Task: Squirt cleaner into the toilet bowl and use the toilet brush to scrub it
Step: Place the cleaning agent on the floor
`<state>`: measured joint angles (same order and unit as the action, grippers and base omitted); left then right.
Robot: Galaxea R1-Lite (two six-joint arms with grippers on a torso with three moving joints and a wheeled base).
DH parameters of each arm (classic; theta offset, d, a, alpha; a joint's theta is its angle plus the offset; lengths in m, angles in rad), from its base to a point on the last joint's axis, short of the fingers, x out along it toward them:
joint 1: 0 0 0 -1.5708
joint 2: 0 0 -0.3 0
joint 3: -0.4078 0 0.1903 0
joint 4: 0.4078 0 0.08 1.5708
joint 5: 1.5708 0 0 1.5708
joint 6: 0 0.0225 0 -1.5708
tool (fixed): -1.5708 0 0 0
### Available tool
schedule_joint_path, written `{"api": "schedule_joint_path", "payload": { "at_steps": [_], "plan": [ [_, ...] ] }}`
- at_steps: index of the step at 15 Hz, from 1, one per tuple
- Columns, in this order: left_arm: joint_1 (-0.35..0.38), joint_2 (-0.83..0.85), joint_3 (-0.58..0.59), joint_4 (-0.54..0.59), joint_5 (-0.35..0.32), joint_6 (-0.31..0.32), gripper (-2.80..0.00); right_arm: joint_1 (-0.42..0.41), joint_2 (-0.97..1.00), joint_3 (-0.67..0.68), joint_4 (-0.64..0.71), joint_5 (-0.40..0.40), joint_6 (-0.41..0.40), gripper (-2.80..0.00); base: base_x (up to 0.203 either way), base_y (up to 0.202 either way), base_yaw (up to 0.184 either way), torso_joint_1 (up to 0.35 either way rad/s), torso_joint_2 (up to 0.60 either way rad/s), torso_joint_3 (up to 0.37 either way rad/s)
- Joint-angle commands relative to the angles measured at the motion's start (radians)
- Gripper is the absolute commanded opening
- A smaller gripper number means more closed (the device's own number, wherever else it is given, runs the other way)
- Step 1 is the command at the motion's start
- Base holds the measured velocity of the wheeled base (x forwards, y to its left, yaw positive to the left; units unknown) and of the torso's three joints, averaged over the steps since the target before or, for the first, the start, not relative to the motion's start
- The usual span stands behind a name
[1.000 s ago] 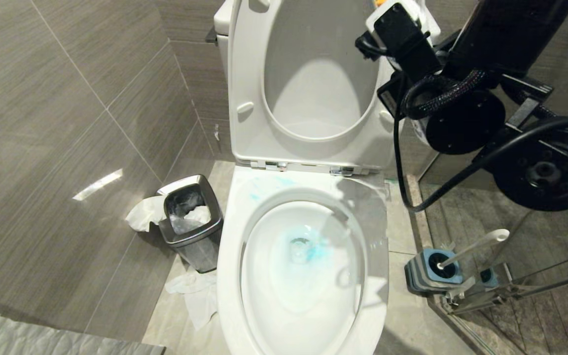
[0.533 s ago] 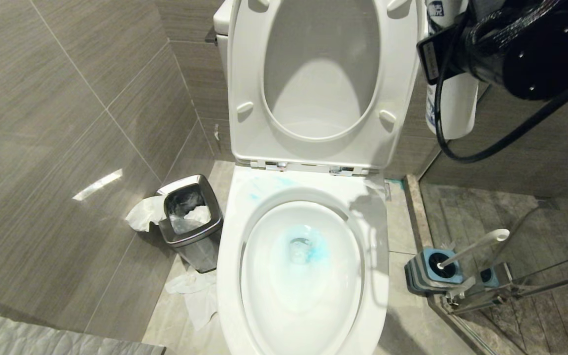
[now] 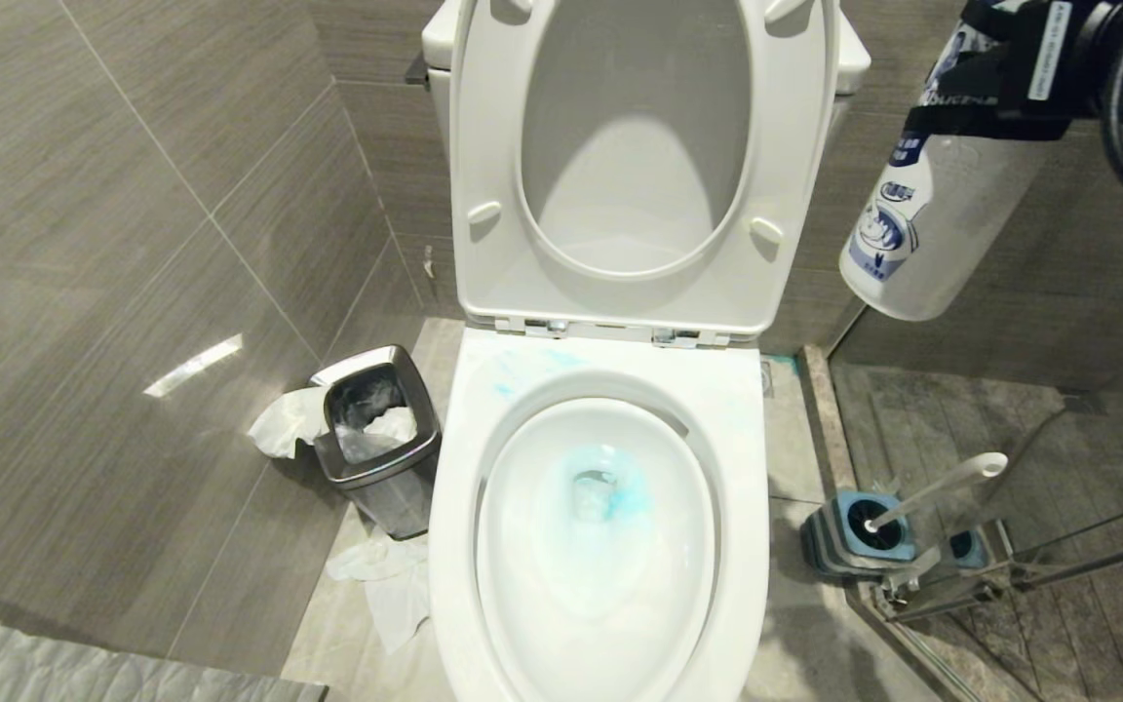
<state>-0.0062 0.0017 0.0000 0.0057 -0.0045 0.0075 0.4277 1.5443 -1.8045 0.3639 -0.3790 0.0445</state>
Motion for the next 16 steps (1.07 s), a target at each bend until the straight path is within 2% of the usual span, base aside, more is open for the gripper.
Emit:
{"api": "schedule_joint_path", "payload": {
  "at_steps": [1,3,6,8,10,12,16],
  "plan": [
    [0.0,0.001,0.002,0.0,0.0,0.0,-2.8,-0.124,-0.118,0.12,0.0,0.161,0.009,-2.8,0.0,0.0,0.0,0.0,0.0,0.0],
    [0.0,0.001,0.002,0.0,-0.002,-0.001,-2.8,-0.184,-0.158,0.208,-0.004,0.228,0.001,-2.8,0.0,0.0,0.0,0.0,0.0,0.0],
    [0.002,0.001,0.002,0.0,-0.002,-0.004,-2.8,-0.269,-0.186,0.283,-0.043,0.254,-0.041,-2.8,0.0,0.0,0.0,0.0,0.0,0.0],
    [0.0,0.001,0.002,0.0,-0.002,-0.003,-2.8,-0.33,-0.193,0.357,-0.117,0.293,-0.083,-2.8,0.0,0.0,0.0,0.0,0.0,0.0],
    [0.001,0.001,0.002,0.0,-0.002,-0.004,-2.8,-0.378,-0.193,0.436,-0.251,0.317,-0.128,-2.8,0.0,0.0,0.0,0.0,0.0,0.0],
    [0.001,0.001,0.002,0.0,0.0,-0.006,-2.8,-0.417,-0.17,0.511,-0.386,0.325,-0.138,-2.8,0.0,0.0,0.0,0.0,0.0,0.0],
    [0.001,0.001,0.002,0.0,-0.002,-0.002,-2.8,-0.447,-0.122,0.608,-0.547,0.356,-0.134,-2.8,0.0,0.0,0.0,0.0,0.0,0.0]
  ]
}}
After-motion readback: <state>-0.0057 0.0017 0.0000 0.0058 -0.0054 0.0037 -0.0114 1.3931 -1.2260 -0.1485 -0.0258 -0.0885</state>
